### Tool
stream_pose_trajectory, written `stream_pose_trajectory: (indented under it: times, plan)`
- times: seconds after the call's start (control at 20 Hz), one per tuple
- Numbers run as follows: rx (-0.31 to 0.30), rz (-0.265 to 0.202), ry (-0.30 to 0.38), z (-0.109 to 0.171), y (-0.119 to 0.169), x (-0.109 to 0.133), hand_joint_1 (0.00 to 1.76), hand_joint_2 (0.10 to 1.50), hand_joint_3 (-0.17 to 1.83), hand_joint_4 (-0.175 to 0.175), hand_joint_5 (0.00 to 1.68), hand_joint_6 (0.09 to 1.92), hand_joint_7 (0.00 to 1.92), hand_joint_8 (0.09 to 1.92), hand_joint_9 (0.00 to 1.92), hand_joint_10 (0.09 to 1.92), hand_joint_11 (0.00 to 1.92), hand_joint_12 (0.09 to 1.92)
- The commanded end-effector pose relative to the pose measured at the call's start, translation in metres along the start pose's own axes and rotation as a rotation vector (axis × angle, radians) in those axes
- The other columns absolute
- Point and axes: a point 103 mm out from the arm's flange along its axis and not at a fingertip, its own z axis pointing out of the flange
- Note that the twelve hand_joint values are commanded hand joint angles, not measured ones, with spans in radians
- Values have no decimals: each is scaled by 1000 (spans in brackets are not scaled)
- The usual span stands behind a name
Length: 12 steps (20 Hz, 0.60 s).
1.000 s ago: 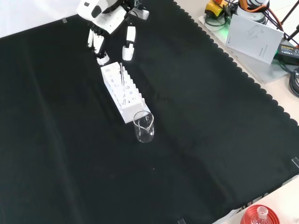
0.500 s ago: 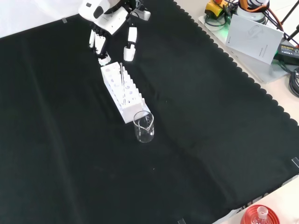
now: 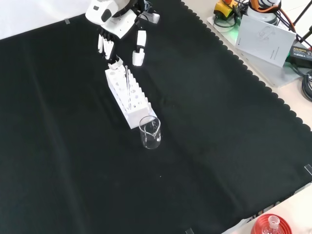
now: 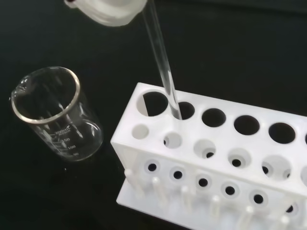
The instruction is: Take the glass rod from the white test tube rack.
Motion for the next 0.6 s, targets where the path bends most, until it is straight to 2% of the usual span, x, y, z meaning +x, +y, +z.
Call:
stream_pose_trajectory:
  times: [0.05,0.6]
  plan:
    - [-2,-2,1,3,4,8,942,915,-175,-162,711,858,998,631,1030,582,803,1194]
    - [11,-22,16,15,9,8,946,920,-175,-167,744,867,1029,617,1062,566,837,1184]
